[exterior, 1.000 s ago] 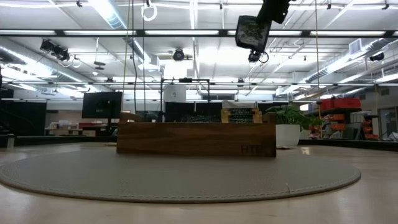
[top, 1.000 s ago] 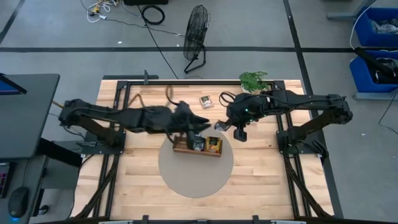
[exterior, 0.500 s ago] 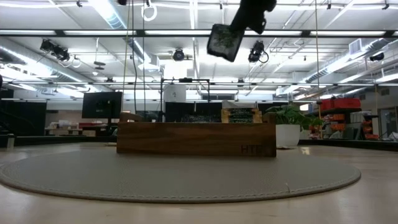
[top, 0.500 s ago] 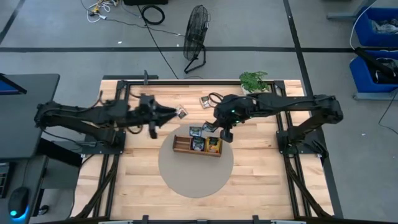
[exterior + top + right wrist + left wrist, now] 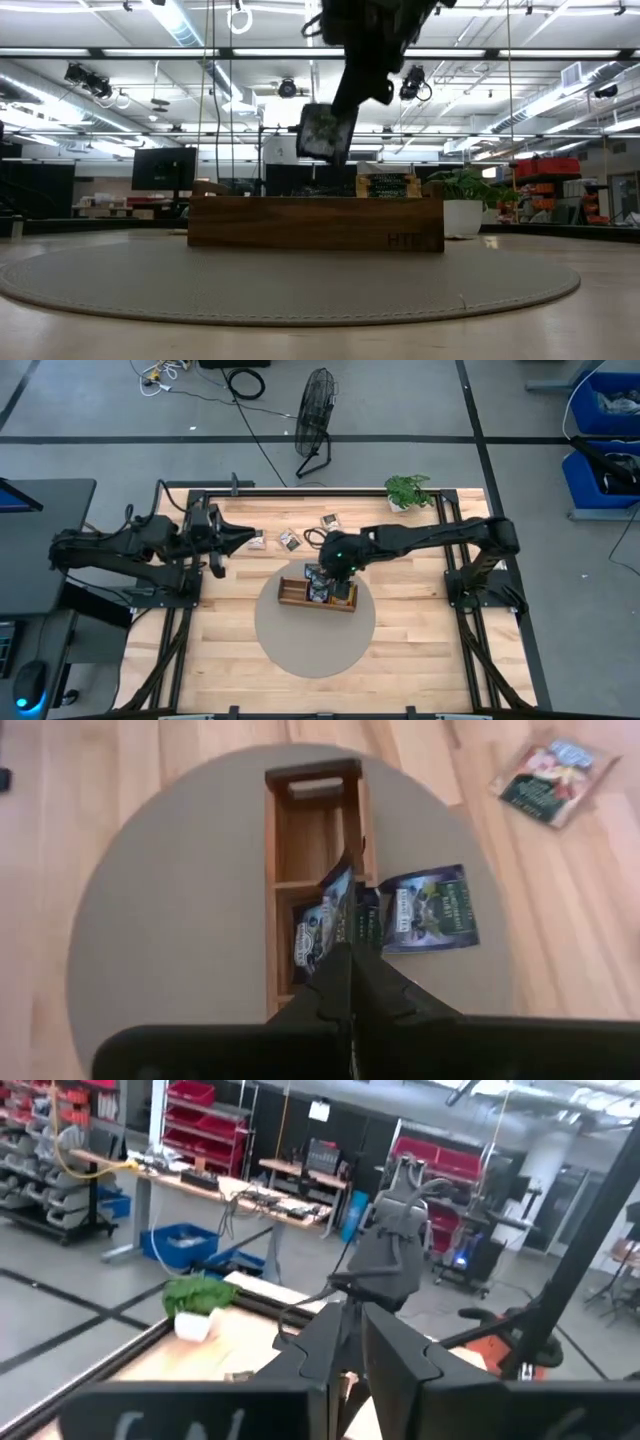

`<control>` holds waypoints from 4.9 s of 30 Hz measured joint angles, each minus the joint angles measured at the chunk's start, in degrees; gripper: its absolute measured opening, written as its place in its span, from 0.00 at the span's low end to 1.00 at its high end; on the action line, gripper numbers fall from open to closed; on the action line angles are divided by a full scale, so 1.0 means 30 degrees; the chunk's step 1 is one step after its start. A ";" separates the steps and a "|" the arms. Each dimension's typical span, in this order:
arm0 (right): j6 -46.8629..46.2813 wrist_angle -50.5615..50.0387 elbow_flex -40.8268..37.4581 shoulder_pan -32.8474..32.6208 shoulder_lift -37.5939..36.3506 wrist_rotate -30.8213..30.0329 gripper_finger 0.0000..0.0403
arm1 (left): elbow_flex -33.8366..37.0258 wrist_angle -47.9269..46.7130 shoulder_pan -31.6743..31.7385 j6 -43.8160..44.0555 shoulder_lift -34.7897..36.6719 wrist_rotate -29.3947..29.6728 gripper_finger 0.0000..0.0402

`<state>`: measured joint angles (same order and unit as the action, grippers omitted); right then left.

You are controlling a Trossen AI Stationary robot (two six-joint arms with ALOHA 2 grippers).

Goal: Pick & Place Tea
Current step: Put the purple tea bag into the middle section of the wooden organizer

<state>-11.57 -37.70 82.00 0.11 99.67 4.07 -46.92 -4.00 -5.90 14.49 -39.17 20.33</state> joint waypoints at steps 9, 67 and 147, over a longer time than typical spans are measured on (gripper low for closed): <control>0.0221 0.0270 -0.0001 -0.0459 0.1450 0.0274 0.00 | 0.0000 -0.3304 0.0105 0.1469 0.1278 0.0009 0.11; 0.1326 0.1831 0.0182 0.4360 0.1668 0.7512 0.51 | -0.0007 -0.4989 0.0112 0.1965 0.1275 0.1020 0.11; -0.8192 0.3099 0.0146 0.6654 0.7108 0.9692 0.46 | -0.0015 -0.5203 0.1409 0.3451 0.0433 0.3499 0.11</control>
<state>-36.15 -28.40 82.43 20.07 120.99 33.14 -46.96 -19.61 -1.67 24.84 -37.87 30.83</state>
